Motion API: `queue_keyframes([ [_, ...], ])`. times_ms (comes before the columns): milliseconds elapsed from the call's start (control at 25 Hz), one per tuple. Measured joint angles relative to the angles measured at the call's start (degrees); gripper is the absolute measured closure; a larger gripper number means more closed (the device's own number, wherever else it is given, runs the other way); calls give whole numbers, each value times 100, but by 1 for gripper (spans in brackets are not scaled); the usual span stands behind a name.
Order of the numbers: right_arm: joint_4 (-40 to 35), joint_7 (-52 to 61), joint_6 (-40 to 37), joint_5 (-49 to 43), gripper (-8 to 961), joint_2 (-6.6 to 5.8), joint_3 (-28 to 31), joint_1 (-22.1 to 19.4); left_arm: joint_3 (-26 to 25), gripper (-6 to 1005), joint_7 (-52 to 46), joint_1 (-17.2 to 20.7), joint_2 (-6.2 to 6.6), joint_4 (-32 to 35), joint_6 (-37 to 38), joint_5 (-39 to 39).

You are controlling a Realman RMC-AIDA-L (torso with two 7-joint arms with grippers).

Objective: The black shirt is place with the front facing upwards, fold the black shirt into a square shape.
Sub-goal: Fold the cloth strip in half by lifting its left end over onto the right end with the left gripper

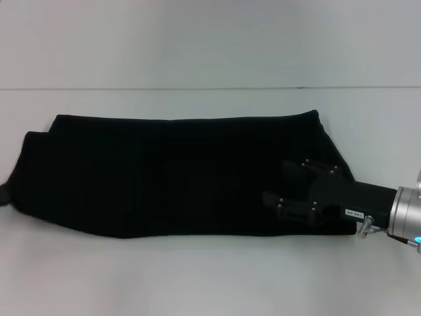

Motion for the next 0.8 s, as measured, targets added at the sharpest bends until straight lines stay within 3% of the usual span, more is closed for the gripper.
queue_keyframes([
  [200,1,15,-1,0,117,-14,99,-176,24,936,91,-439,-10,-24,703,-479],
  [360,0,18,-31,0,117,-16,255,-391,52,936,121,-1029,-120,-38,1089,-758],
  [480,11,19,-36,-1,117,-21,336,-554,114,936,149,-1579,-301,-44,1146,-773],
  [800,40,22,-95,-8,117,-24,505,-841,700,936,282,-3226,-974,-180,630,-783],
])
